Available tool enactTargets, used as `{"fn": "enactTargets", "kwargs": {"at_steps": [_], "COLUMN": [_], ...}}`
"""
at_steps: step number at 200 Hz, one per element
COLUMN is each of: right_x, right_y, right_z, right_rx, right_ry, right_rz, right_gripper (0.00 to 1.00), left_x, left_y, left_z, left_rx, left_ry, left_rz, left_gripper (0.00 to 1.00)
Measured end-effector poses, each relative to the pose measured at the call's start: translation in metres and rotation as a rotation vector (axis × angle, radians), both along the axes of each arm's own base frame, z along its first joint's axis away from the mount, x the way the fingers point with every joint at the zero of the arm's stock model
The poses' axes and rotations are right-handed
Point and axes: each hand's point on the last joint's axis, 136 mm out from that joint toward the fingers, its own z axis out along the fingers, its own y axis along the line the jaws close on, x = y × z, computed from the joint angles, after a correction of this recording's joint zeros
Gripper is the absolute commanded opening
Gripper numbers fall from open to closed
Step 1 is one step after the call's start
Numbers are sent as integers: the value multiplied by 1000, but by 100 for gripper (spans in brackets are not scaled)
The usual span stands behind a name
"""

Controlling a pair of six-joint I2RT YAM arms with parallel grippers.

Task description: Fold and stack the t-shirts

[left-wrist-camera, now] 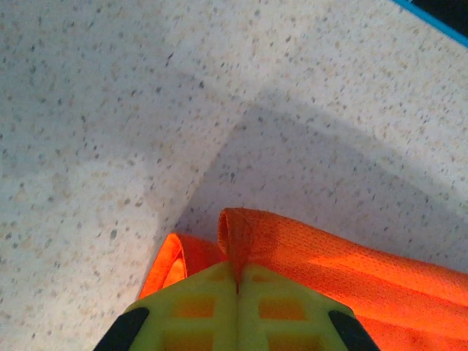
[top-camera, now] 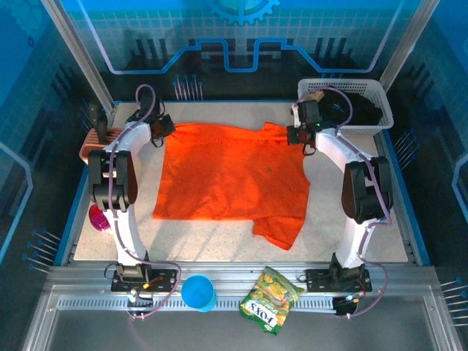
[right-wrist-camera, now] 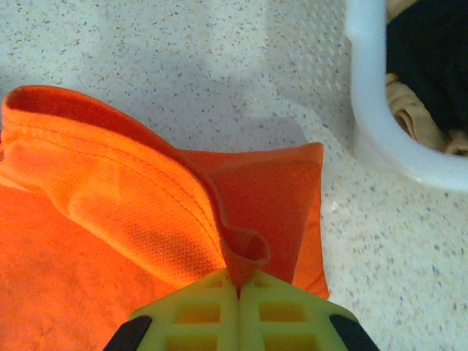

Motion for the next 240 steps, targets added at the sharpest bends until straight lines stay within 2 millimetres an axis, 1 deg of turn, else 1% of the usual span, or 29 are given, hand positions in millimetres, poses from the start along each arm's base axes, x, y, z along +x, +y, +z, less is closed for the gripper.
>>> {"fn": "enactTargets", "kwargs": {"at_steps": [20, 34, 45, 62, 85, 110, 132, 169, 194, 215, 228, 240], "right_x": [-11, -17, -22, -30, -42, -51, -55, -58, -65, -74, -81, -87], "right_y": [-1, -1, 0, 0, 1, 0, -1, 1, 3, 6, 7, 9], "right_z": [8, 10, 8, -2, -21, -36, -41, -44, -52, -68, -78, -83], "right_rx": [19, 37, 51, 57, 61, 63, 65, 66, 62, 64, 69, 85], "right_ry": [-22, -32, -31, -13, 31, 67, 80, 90, 130, 196, 242, 273], "right_rz": [-9, -11, -15, -21, -27, -38, -45, -47, -47, -46, -47, -48], "right_gripper": [0, 0, 0, 0, 0, 0, 0, 0, 0, 0, 13, 23], "left_x": [-6, -9, -12, -17, -27, -39, -50, -61, -66, -69, -73, -78], "left_y": [0, 0, 0, 0, -1, -1, -1, 0, 2, 5, 6, 6], "left_z": [3, 6, 7, 5, -5, -21, -34, -47, -53, -54, -53, -50], "left_rx": [0, 0, 0, 0, 0, 1, 2, 6, 11, 25, 27, 31], "left_ry": [-5, -13, -17, -16, 4, 47, 83, 120, 138, 145, 147, 142], "left_rz": [1, 1, 1, 1, 1, 4, 5, 9, 22, 29, 34, 35], "left_gripper": [0, 0, 0, 0, 0, 0, 0, 0, 31, 49, 57, 59]}}
